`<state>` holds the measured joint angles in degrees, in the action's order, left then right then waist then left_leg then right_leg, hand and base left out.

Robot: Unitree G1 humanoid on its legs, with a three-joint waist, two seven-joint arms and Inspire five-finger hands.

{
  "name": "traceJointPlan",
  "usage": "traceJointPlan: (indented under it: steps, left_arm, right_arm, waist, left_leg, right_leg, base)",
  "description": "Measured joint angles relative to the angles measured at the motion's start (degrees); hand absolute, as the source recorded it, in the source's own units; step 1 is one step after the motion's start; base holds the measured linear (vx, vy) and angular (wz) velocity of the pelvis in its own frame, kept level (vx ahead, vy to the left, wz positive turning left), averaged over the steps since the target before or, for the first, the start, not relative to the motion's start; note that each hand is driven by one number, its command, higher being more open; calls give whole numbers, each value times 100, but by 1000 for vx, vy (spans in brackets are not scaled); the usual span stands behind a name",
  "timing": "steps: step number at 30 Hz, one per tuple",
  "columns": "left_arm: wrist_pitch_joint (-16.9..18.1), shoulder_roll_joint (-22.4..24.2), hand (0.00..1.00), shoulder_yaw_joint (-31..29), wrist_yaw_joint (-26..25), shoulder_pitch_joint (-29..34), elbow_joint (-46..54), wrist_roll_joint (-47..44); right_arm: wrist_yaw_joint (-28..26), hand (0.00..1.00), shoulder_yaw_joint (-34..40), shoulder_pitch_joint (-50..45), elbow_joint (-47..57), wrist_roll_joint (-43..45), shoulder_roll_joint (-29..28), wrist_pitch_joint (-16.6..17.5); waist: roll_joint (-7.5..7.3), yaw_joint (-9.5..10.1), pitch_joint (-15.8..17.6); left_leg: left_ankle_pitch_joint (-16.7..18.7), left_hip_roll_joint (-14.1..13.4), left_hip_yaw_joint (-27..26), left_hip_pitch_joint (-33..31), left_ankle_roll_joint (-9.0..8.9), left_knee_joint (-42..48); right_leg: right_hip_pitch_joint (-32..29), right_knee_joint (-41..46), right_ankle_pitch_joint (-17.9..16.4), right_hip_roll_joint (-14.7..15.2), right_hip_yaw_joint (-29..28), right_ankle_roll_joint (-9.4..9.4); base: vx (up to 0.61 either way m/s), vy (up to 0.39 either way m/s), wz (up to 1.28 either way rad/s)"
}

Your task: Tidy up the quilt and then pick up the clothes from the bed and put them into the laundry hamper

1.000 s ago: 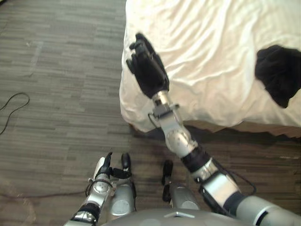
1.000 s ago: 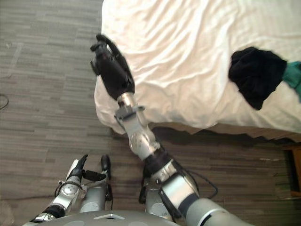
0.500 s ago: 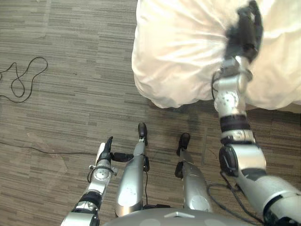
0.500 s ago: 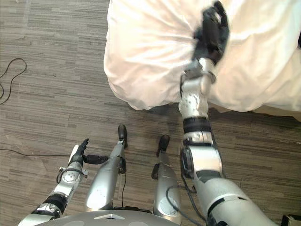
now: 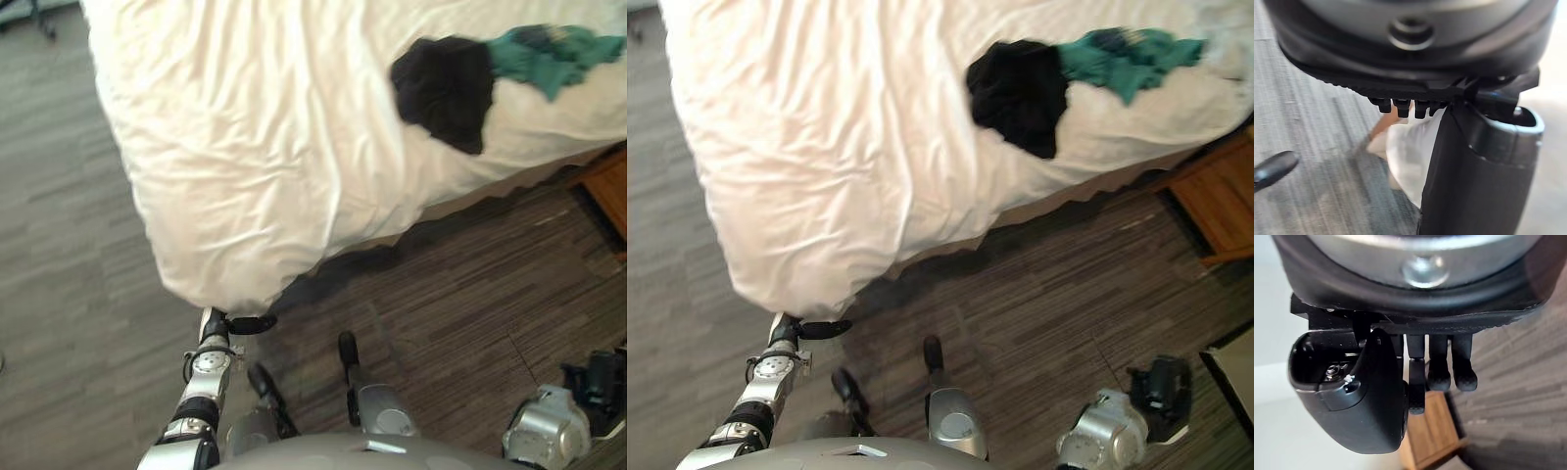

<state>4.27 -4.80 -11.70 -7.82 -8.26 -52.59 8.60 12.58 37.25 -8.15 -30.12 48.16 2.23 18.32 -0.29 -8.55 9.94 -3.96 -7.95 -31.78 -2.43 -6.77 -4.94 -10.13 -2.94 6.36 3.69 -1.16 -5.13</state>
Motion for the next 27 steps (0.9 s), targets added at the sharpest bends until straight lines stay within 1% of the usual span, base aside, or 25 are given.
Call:
traceJointPlan:
  steps: [1,2,3,4,5,6,7,8,9,10,11,12,13,14,15,16,17,19,21,22,23,24,25,26,27]
  left_arm:
    - [-21,66,100,6,16,130,2,-3]
    - [-18,99,100,10,34,254,28,-7]
    - [-18,111,100,18,46,308,27,-20]
    - [-11,132,100,32,65,467,30,-154]
    - [-13,203,100,29,70,675,30,-253]
    - [-13,247,100,30,71,798,30,-291]
    - [-15,325,100,32,80,996,17,-393]
    - [-15,392,100,37,85,1195,18,-400]
    - [-10,420,100,50,83,1272,24,-400]
    - [-3,444,100,117,98,1364,22,-396]
    - [1,380,100,194,135,1372,5,-392]
    - [1,371,100,208,168,1422,-2,-392]
    - [8,347,100,254,201,1480,-47,-392]
    - [23,298,100,190,269,1469,-59,-463]
    - [50,235,100,195,285,1458,-58,-455]
    - [63,174,100,219,267,1452,-70,-417]
    - [63,175,100,219,281,1460,-114,-416]
    - [69,192,100,219,317,1510,-192,-477]
    - [65,207,100,223,370,1494,-242,-636]
    - [62,214,100,217,387,1479,-269,-685]
    - [64,211,100,217,394,1476,-295,-719]
    - [64,161,100,217,422,1420,-375,-804]
    - [66,194,100,225,455,1350,-523,-836]
    - [62,228,100,228,485,1320,-609,-837]
    - [82,395,100,226,523,1323,-701,-840]
  right_arm:
    - [-70,100,-204,-61,-357,-195,15,-165]
    - [-126,100,-378,-77,-660,-363,-14,-318]
    - [-166,100,-495,-57,-889,-478,-30,-409]
    - [-267,100,-787,57,-1376,-666,-30,-636]
    - [-376,100,-1098,126,-1720,-1096,4,-881]
    - [-434,100,-1255,123,-1839,-1282,27,-972]
    - [-546,100,-1485,101,-1991,-1647,25,-1138]
    - [-643,100,-1661,37,-2015,-2057,16,-1310]
    - [-702,100,-1752,-11,-2012,-2222,16,-1347]
    - [-813,100,-1901,-91,-1959,-2528,12,-1424]
    - [-935,100,-2046,-94,-1922,-2715,-57,-1446]
    - [-964,100,-2164,-132,-1866,-2754,-114,-1459]
    - [-1006,100,-2286,-216,-1711,-2757,-206,-1457]
    - [-1032,100,-2376,-271,-1552,-2781,-334,-1429]
    - [-1040,100,-2435,-285,-1504,-2850,-391,-1419]
    - [-1048,100,-2501,-301,-1505,-2989,-422,-1417]
    - [-1053,100,-2555,-353,-1506,-2989,-409,-1404]
    - [-1033,100,-2576,-342,-1580,-3133,-359,-1338]
    - [-992,100,-2623,-257,-1847,-3464,-251,-1264]
    - [-997,100,-2622,-193,-1919,-3517,-208,-1264]
    - [-999,100,-2621,-177,-1937,-3615,-197,-1263]
    - [-1010,100,-2621,-133,-1988,-3727,-180,-1249]
    - [-1030,100,-2654,-50,-2103,-3912,-70,-1197]
    - [-1041,100,-2691,45,-2262,-4015,25,-1192]
    - [-1041,100,-2634,303,-2501,-4143,189,-1284]
  waist:
    - [52,-8,-31]
    - [86,28,-54]
    - [78,59,-51]
    - [80,149,-52]
    - [188,271,-93]
    - [252,354,-102]
    - [421,436,-178]
    - [475,461,-212]
    - [491,472,-222]
    - [526,503,-244]
    - [376,564,-234]
    - [288,568,-287]
    - [77,570,-347]
    - [-66,709,-348]
    - [-209,751,-378]
    - [-316,737,-364]
    - [-268,693,-368]
    - [-195,717,-342]
    - [-176,714,-324]
    - [-153,701,-285]
    - [-155,698,-281]
    - [-169,678,-228]
    - [-107,680,-201]
    - [3,737,-251]
    - [204,760,-280]
  left_leg:
    - [111,-27,-50,189,-10,55]
    - [364,-78,34,189,-30,379]
    - [533,-122,194,137,-3,710]
    - [928,-207,945,-21,108,1439]
    - [1407,-261,2014,-190,59,2212]
    - [1631,-270,2548,-249,-33,2553]
    - [1947,-220,3401,-251,-191,3020]
    - [2153,-46,3956,-140,-190,3216]
    - [2272,49,4110,-69,-155,3239]
    - [2605,86,4244,32,-42,3160]
    - [2886,171,4066,10,138,3103]
    - [2845,262,3881,-25,219,3056]
    - [2700,378,3479,-123,368,3014]
    - [2454,417,2995,-128,449,2808]
    - [2330,460,2700,-81,513,2619]
    - [2142,485,2312,97,571,2305]
    - [1975,415,2000,287,590,2015]
    - [1841,315,1573,504,581,1787]
    - [1819,283,1217,561,558,1752]
    - [1811,261,1084,610,544,1770]
    - [1805,263,1011,642,530,1782]
    - [1800,317,959,776,463,1769]
    - [1789,310,1072,807,494,1634]
    - [1766,300,1140,799,512,1476]
    - [1532,140,909,815,339,1270]
  right_leg:
    - [132,18,-20,-44,-113,20]
    - [150,126,-59,-86,-234,37]
    - [155,222,-91,-91,-304,47]
    - [183,361,-142,-109,-507,57]
    - [203,433,-197,-205,-753,34]
    - [207,490,-224,-286,-889,21]
    - [220,599,-302,-404,-1145,-38]
    - [215,641,-327,-410,-1330,-98]
    - [212,662,-329,-391,-1361,-102]
    - [144,663,-319,-398,-1456,-116]
    - [-6,625,-227,-333,-1627,-244]
    - [-70,531,-259,-236,-1702,-195]
    - [-259,387,-519,-54,-1516,195]
    - [-625,474,-686,169,-1034,444]
    - [-827,580,-634,340,-658,392]
    - [-954,810,-517,557,354,259]
    - [-893,1265,-525,622,1203,271]
    - [-597,2038,-576,584,1599,340]
    - [-221,2426,-1151,647,1689,421]
    - [-171,2569,-1324,674,1706,428]
    - [-151,2591,-1381,691,1699,385]
    - [-102,2538,-1359,595,1619,328]
    - [-43,2281,-1185,375,1449,317]
    - [11,1923,-1007,242,1326,233]
    - [-151,2960,-1431,331,1440,727]
  base:
    - [54,-34,-46]
    - [35,-15,-46]
    - [1,-20,-56]
    - [-52,-14,-88]
    - [-80,9,-104]
    - [-129,127,-125]
    - [-161,234,-110]
    - [-188,260,-103]
    - [-232,288,-89]
    - [-337,395,-99]
    - [-281,341,-110]
    - [-285,311,-130]
    - [-243,266,-167]
    - [-275,269,-178]
    - [-224,163,-186]
    - [-117,12,-154]
    - [-94,20,-144]
    - [-51,35,-120]
    - [-77,-50,-102]
    - [-65,-85,-73]
    - [-57,-104,-60]
    - [-109,-134,-64]
    - [-133,-136,-73]
    - [-141,-119,-97]
    - [-49,-88,-68]
